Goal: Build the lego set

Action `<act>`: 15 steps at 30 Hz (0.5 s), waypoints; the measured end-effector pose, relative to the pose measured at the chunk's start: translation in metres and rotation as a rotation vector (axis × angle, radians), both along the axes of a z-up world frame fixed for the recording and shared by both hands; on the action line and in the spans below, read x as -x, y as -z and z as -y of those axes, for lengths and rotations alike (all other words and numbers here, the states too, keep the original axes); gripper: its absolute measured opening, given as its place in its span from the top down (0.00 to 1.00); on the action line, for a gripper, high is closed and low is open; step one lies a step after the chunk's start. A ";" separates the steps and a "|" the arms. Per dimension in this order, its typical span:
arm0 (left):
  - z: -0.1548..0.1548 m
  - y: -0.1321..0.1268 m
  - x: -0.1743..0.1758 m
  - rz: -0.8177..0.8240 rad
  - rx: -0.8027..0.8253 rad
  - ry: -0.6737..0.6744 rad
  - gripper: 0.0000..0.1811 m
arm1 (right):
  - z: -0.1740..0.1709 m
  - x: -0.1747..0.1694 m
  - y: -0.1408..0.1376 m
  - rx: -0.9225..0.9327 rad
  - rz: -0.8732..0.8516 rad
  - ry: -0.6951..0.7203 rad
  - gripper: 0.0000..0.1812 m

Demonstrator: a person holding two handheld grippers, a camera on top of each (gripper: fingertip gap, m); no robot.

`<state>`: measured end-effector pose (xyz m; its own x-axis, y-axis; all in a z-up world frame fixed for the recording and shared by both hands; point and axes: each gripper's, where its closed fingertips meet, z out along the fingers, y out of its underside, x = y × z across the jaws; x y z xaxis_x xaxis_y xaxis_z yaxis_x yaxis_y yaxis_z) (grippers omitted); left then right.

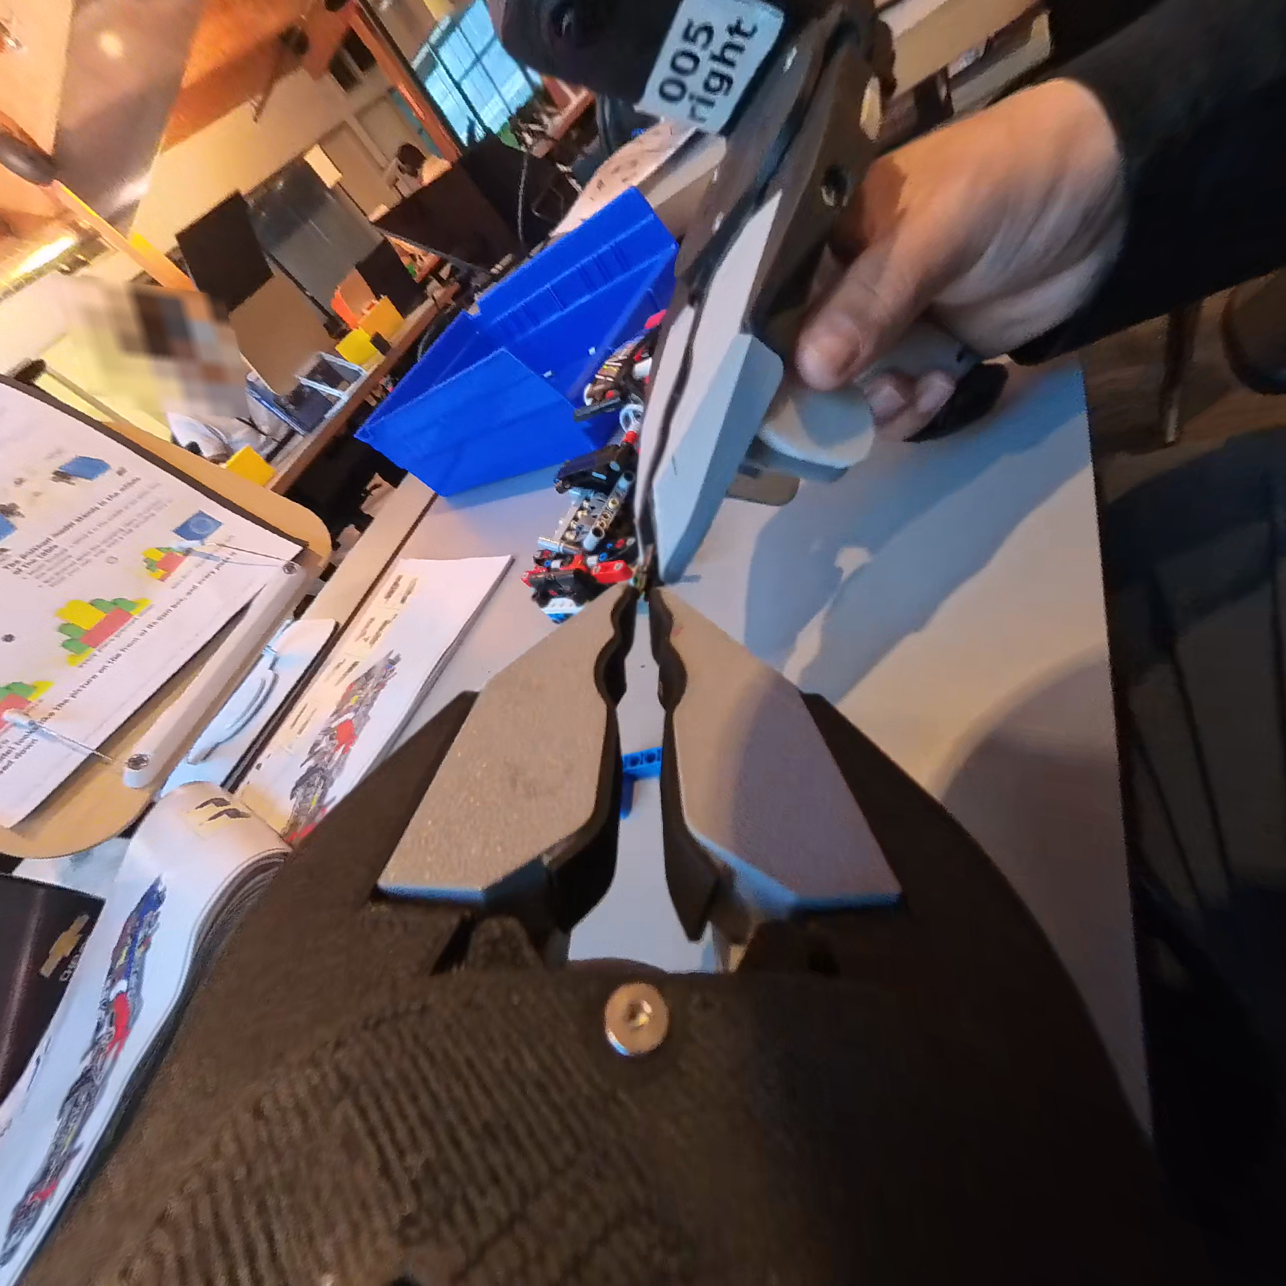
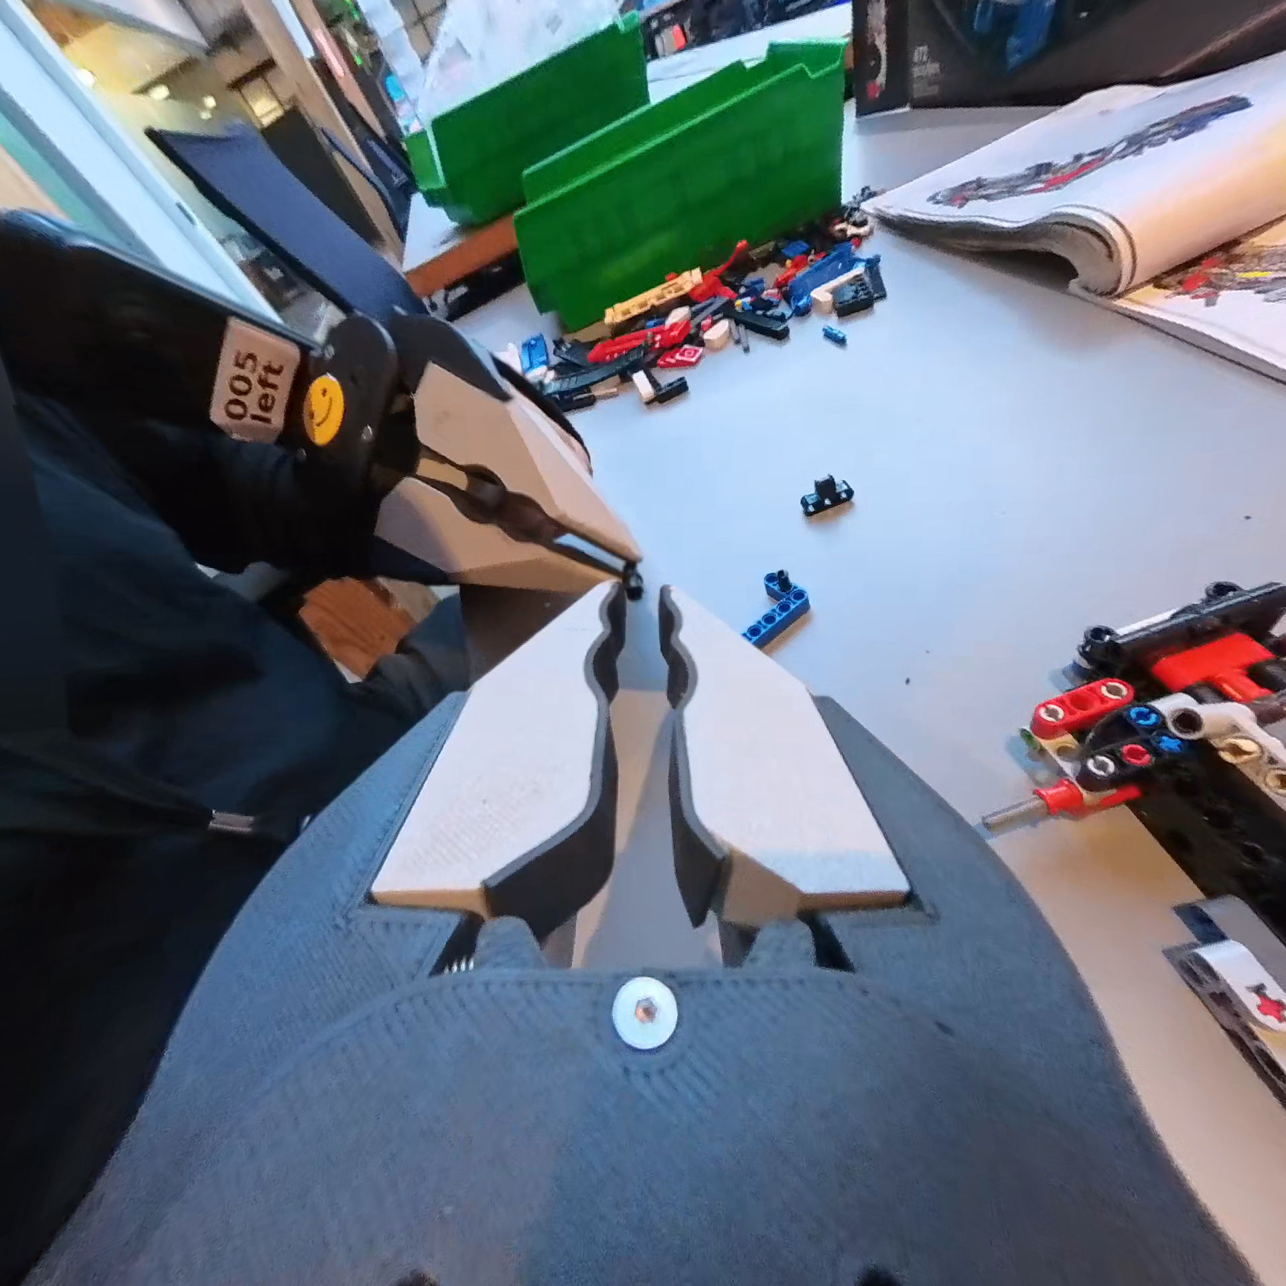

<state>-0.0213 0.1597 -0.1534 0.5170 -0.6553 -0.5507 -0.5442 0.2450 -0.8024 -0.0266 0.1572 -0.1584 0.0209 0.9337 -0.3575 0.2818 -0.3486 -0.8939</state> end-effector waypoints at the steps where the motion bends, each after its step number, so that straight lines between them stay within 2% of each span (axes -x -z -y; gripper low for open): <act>1: 0.001 0.000 0.000 0.001 0.002 0.003 1.00 | 0.002 0.001 0.001 -0.002 0.008 -0.010 0.97; 3: 0.000 -0.001 0.001 0.003 0.001 -0.001 1.00 | 0.004 0.003 -0.001 -0.002 -0.006 -0.018 1.00; 9: 0.001 0.001 0.004 0.022 0.020 0.003 1.00 | 0.001 0.006 -0.005 0.028 -0.030 -0.016 0.97; 15: 0.001 0.003 0.006 0.022 0.027 0.002 1.00 | 0.001 0.008 -0.005 -0.008 -0.006 -0.017 0.99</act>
<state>-0.0271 0.1588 -0.1564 0.5272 -0.6711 -0.5213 -0.5261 0.2240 -0.8204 -0.0346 0.1560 -0.1536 0.0031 0.9368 -0.3499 0.2822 -0.3365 -0.8984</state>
